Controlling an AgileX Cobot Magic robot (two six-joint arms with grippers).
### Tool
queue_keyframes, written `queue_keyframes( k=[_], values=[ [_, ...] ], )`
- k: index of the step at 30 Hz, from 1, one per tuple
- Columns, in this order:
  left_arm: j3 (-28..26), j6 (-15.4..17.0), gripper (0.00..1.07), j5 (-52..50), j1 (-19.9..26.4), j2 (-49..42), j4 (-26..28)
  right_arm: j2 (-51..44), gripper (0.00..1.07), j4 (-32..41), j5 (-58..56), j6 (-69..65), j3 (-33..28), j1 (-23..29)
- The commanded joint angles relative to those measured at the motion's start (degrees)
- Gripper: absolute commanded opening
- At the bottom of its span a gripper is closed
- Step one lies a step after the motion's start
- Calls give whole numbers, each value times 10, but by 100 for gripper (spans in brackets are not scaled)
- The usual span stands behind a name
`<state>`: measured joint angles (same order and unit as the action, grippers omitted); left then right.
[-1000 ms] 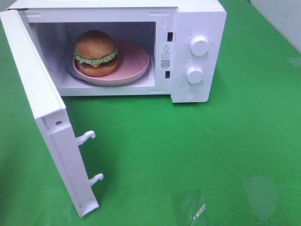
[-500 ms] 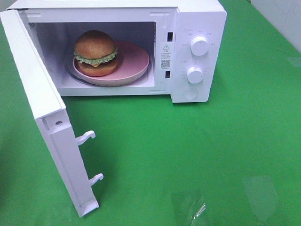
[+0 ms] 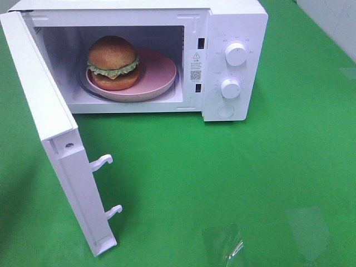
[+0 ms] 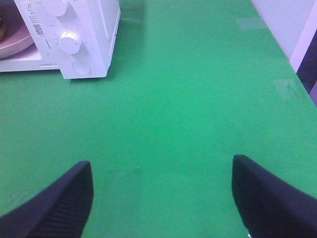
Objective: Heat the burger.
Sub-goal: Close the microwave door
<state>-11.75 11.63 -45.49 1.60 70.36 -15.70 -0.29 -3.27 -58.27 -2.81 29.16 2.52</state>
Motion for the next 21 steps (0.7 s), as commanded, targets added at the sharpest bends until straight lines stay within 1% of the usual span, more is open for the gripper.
queue_keyframes(
  k=[1, 2, 3, 4, 5, 6, 7, 8, 9, 10, 11, 12, 13, 14, 17, 21],
  values=[
    [-5, 48, 0, -81, 2, 50, -83, -14, 76, -2, 9, -3, -1, -5],
    [-5, 48, 0, -81, 2, 50, -83, -14, 76, -2, 9, -3, -1, -5],
    [-12, 69, 0, -92, 1, 68, -108, -14, 76, -2, 9, -3, -1, -5],
    [-12, 69, 0, -92, 1, 68, -108, -14, 76, -2, 9, -3, -1, -5],
    [-21, 80, 0, -91, -9, 82, -123, -14, 76, -2, 9, -3, -1, -5],
    [-31, 76, 0, -89, -26, 93, -124, -14, 76, -2, 9, -3, -1, -5],
    [-31, 76, 0, -89, -26, 93, -124, -14, 76, -2, 9, -3, -1, -5],
    [-40, 68, 0, -89, -45, 105, -124, -14, 76, -2, 9, -3, -1, -5],
    [-40, 68, 0, -89, -45, 105, -124, -14, 76, -2, 9, -3, -1, -5],
    [-48, 60, 0, -84, -63, 117, -121, -14, 76, -2, 9, -3, -1, -5],
    [-48, 60, 0, -84, -63, 117, -121, -14, 76, -2, 9, -3, -1, -5],
    [-54, 58, 0, -84, -81, 130, -116, -14, 76, -2, 9, -3, -1, -5],
    [-54, 58, 0, -84, -81, 130, -116, -14, 76, -2, 9, -3, -1, -5],
    [-60, 56, 0, -85, -97, 143, -113, -14, 76, -2, 9, -3, -1, -5],
    [-66, 54, 0, -85, -109, 154, -109, -14, 76, -2, 9, -3, -1, -5],
    [-92, 54, 0, -85, -135, 182, -98, -14, 76, -2, 9, -3, -1, -5]
  ],
)
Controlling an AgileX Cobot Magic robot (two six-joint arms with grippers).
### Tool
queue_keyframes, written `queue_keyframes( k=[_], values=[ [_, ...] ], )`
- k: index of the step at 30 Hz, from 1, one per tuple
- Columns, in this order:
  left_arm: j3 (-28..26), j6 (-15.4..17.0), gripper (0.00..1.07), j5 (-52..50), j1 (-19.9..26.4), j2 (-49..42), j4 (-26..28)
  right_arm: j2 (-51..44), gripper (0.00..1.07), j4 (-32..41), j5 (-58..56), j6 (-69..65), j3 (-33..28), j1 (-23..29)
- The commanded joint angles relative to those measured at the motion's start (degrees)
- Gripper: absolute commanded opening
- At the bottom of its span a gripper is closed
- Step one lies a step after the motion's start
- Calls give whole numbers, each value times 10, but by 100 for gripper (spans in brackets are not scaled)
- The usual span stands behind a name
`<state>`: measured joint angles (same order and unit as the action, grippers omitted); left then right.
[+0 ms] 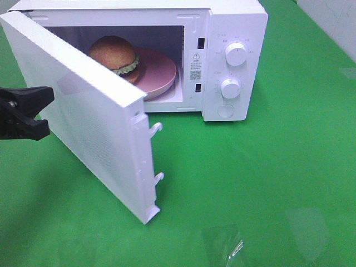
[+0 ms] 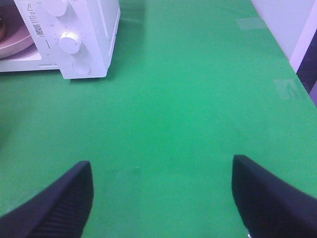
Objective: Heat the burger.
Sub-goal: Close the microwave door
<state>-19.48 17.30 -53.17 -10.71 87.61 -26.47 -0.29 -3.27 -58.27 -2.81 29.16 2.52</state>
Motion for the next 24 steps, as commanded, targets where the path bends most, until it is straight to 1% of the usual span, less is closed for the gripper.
queue_keyframes(
  k=[1, 4, 5, 6, 7, 8, 9, 12, 14, 15, 16, 19, 20, 21, 23, 24],
  values=[
    [-14, -2, 0, -9, -11, 9, 10, -14, 76, -2, 9, -3, -1, -5],
    [-29, -2, 0, -7, -23, 22, 27, -14, 76, -2, 9, -3, -1, -5],
    [-37, -2, 0, -4, -34, 29, 38, -14, 76, -2, 9, -3, -1, -5],
    [-37, -2, 0, -4, -34, 29, 38, -14, 76, -2, 9, -3, -1, -5],
    [-48, -3, 0, -3, -49, 37, 50, -14, 76, -2, 9, -3, -1, -5],
    [-48, -3, 0, -3, -49, 37, 50, -14, 76, -2, 9, -3, -1, -5],
    [-61, -13, 0, 3, -64, 48, 60, -14, 76, -2, 9, -3, -1, -5],
    [-75, -20, 0, 15, -78, 57, 72, -14, 76, -2, 9, -3, -1, -5],
    [-98, -34, 0, 25, -101, 75, 109, -14, 76, -2, 9, -3, -1, -5],
    [-98, -34, 0, 25, -101, 75, 109, -14, 76, -2, 9, -3, -1, -5],
    [-110, -44, 0, 28, -111, 84, 130, -14, 76, -2, 9, -3, -1, -5],
    [-116, -49, 0, 30, -117, 89, 142, -14, 76, -2, 9, -3, -1, -5],
    [-128, -61, 0, 38, -129, 99, 163, -14, 76, -2, 9, -3, -1, -5],
    [-128, -61, 0, 38, -129, 99, 163, -14, 76, -2, 9, -3, -1, -5],
    [-158, -87, 0, 53, -153, 117, 197, -14, 76, -2, 9, -3, -1, -5],
    [-158, -87, 0, 53, -153, 117, 197, -14, 76, -2, 9, -3, -1, -5]
  ],
)
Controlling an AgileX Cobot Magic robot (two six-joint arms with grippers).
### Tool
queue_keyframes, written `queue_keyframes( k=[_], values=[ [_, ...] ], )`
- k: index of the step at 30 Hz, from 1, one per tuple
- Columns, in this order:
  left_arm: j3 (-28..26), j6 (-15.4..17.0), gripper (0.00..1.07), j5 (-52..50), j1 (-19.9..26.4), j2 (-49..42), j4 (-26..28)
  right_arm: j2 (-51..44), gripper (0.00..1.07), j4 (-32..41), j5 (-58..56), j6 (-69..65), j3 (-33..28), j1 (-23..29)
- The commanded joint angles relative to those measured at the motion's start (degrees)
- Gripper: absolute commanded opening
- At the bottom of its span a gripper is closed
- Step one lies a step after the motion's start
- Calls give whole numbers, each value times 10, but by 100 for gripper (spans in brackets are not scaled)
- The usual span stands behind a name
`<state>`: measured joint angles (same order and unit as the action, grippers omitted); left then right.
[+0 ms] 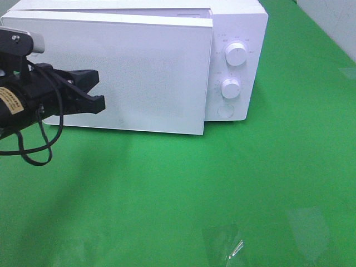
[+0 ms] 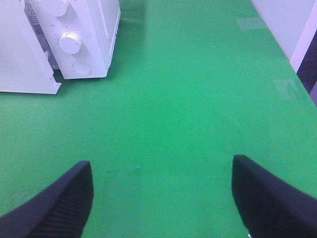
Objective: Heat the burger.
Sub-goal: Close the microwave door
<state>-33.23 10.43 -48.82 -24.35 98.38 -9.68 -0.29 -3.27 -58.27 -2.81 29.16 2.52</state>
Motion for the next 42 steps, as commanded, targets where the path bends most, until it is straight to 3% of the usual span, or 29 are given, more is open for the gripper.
queue_keyframes(
  k=[1, 7, 14, 23, 34, 42],
  values=[
    [-39, -30, 0, 22, -28, 17, 51, -14, 76, -2, 9, -3, -1, -5],
    [-81, -56, 0, 37, -41, 44, 87, -14, 76, -2, 9, -3, -1, -5],
    [-138, -56, 0, 70, -41, 69, 88, -14, 76, -2, 9, -3, -1, -5],
    [-172, -46, 0, 74, -41, 91, 88, -14, 76, -2, 9, -3, -1, -5],
    [-254, -52, 0, 100, -84, 138, 119, -14, 76, -2, 9, -3, -1, -5],
    [-287, -54, 0, 101, -88, 162, 140, -14, 76, -2, 9, -3, -1, -5]
  ],
)
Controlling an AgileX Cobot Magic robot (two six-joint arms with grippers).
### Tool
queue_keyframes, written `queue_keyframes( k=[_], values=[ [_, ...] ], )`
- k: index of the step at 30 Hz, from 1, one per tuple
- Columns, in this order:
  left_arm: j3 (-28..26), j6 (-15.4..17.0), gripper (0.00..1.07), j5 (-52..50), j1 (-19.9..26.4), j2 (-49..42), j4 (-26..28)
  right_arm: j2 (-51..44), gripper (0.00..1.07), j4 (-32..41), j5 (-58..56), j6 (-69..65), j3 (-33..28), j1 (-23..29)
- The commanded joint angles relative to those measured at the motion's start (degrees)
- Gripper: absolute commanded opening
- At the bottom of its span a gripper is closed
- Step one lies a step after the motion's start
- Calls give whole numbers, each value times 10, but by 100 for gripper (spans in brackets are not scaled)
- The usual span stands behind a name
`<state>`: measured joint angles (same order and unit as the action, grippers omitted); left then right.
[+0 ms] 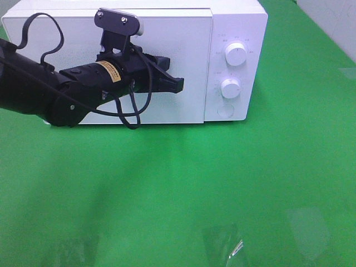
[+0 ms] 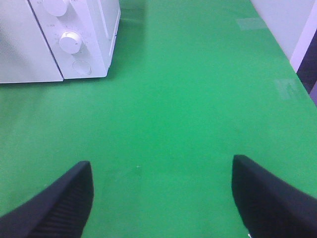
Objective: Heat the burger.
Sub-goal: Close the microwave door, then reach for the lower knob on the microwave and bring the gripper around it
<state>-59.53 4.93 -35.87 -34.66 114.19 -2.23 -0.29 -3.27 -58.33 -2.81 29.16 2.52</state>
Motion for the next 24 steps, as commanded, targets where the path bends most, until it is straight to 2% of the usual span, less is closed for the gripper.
queue_keyframes(
  k=[1, 5, 10, 12, 17, 18, 19, 20, 21, 22, 23, 24],
  values=[
    [-24, 1, 0, -28, 15, 4, 65, -14, 76, -2, 9, -3, -1, -5],
    [-30, -17, 0, -32, 15, 7, 68, -14, 76, -2, 9, -3, -1, -5],
    [-30, -18, 0, -15, 9, 3, 58, -14, 76, -2, 9, -3, -1, -5],
    [-24, -18, 0, 38, -7, -20, 58, -14, 76, -2, 9, -3, -1, -5],
    [-13, -18, 0, 80, -23, -41, 58, -14, 76, -2, 9, -3, -1, -5],
    [-2, -18, 5, 128, -36, -57, 51, -14, 76, -2, 9, -3, -1, -5],
    [-2, -18, 5, 128, -36, -57, 51, -14, 76, -2, 9, -3, -1, -5],
    [7, -18, 19, 159, -46, -72, 38, -14, 76, -2, 9, -3, -1, -5],
    [7, -18, 19, 159, -46, -72, 38, -14, 76, -2, 9, -3, -1, -5],
    [20, -18, 47, 192, -61, -88, 36, -14, 76, -2, 9, -3, -1, -5],
    [20, -18, 47, 192, -61, -88, 36, -14, 76, -2, 9, -3, -1, -5],
    [29, -17, 76, 219, -76, -102, 42, -14, 76, -2, 9, -3, -1, -5]
  ],
)
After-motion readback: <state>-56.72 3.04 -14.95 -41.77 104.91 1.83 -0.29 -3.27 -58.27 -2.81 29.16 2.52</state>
